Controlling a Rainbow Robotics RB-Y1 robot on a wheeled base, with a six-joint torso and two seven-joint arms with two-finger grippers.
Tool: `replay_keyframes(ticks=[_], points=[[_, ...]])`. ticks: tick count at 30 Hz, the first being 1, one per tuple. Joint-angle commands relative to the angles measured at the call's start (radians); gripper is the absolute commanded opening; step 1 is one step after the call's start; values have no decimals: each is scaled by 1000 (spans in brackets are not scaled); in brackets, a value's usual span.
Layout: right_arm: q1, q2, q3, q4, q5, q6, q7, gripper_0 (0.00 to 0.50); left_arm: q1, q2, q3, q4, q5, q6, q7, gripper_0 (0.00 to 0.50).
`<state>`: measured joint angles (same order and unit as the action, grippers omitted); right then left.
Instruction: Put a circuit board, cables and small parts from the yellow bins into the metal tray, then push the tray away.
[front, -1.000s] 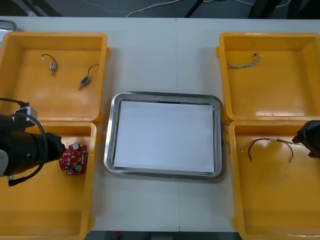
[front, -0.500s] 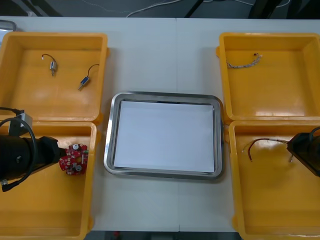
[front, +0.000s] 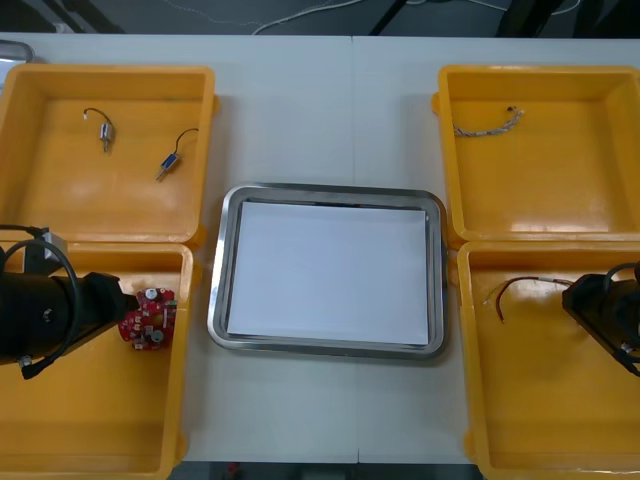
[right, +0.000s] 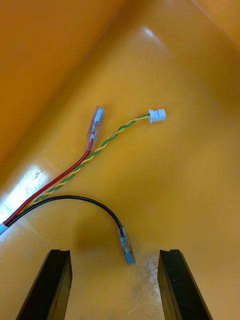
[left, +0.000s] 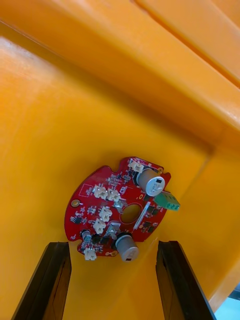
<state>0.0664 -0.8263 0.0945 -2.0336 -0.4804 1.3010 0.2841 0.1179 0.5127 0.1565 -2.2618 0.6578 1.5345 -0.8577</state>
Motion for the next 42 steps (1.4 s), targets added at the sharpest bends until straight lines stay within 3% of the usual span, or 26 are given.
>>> replay_keyframes(ticks=[1, 31, 32, 33, 35, 36, 42], points=[[20, 13, 7, -20, 14, 1, -23, 500, 17, -14, -32, -7, -72, -17, 88, 500], [-30, 16, 31, 82, 6, -45, 1, 500, 16, -19, -173, -5, -181, -13, 536, 500], [-30, 16, 31, 82, 5, -43, 1, 471, 17, -22, -178, -7, -187, -13, 549, 500], [-31, 15, 31, 82, 2, -45, 1, 358, 16, -23, -187, -5, -201, -7, 568, 500], [-33, 15, 31, 82, -3, -43, 1, 52, 16, -23, -204, -5, -225, -2, 609, 500], [-33, 16, 31, 82, -6, -43, 1, 5, 16, -23, -212, -5, -230, -2, 628, 500], [-46, 16, 31, 82, -17, -25, 6, 0, 16, -26, -227, -7, -253, -1, 706, 500]])
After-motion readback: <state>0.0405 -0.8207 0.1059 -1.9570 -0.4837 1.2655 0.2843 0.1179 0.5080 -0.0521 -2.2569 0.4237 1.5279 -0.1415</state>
